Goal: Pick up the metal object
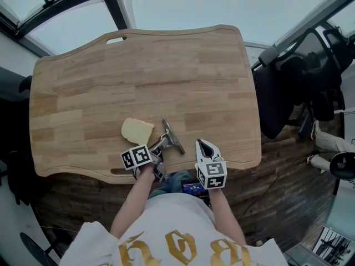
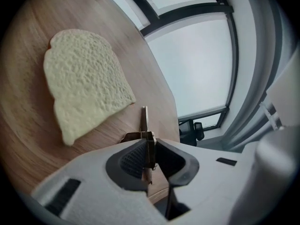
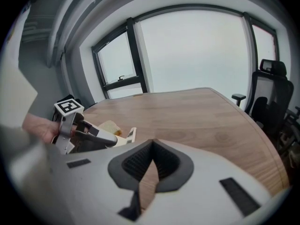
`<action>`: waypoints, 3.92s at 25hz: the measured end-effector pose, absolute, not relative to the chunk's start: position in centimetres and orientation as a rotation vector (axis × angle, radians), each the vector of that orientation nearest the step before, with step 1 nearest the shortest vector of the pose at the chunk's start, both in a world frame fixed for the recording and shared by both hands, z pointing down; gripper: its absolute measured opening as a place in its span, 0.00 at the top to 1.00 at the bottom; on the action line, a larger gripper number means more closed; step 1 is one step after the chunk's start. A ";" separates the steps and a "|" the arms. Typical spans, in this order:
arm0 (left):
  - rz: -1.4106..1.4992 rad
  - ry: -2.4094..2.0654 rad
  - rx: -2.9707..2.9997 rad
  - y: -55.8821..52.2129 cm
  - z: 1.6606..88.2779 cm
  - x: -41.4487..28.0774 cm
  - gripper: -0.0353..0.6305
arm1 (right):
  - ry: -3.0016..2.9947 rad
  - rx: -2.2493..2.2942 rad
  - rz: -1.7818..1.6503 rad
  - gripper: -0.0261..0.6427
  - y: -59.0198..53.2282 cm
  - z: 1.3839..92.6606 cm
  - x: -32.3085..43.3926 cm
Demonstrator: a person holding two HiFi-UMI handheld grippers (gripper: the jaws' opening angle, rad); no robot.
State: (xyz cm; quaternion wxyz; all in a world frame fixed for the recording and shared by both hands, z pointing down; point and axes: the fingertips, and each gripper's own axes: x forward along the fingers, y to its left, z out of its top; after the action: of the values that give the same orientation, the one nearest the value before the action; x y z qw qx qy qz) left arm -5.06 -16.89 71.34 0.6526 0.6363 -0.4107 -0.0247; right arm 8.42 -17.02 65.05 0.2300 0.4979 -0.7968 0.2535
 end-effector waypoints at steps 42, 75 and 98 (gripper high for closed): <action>-0.171 -0.934 1.710 -18.1 61.1 -5.6 0.89 | -2.294 1.516 0.583 0.94 -16.8 58.5 8.5; -0.452 -0.907 1.904 -15.8 50.7 -8.2 0.89 | -2.448 1.557 0.540 0.94 -14.9 52.8 7.6; -0.467 -0.879 1.861 -15.0 51.4 -8.3 0.89 | -2.459 1.582 0.575 0.94 -14.4 52.1 7.8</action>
State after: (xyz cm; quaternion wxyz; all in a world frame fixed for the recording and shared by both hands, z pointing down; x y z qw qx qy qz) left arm -8.32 -14.96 51.44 0.4930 0.7672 -0.3624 -0.1925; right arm 7.78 -14.44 52.13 0.0805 0.5292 -0.8225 0.1924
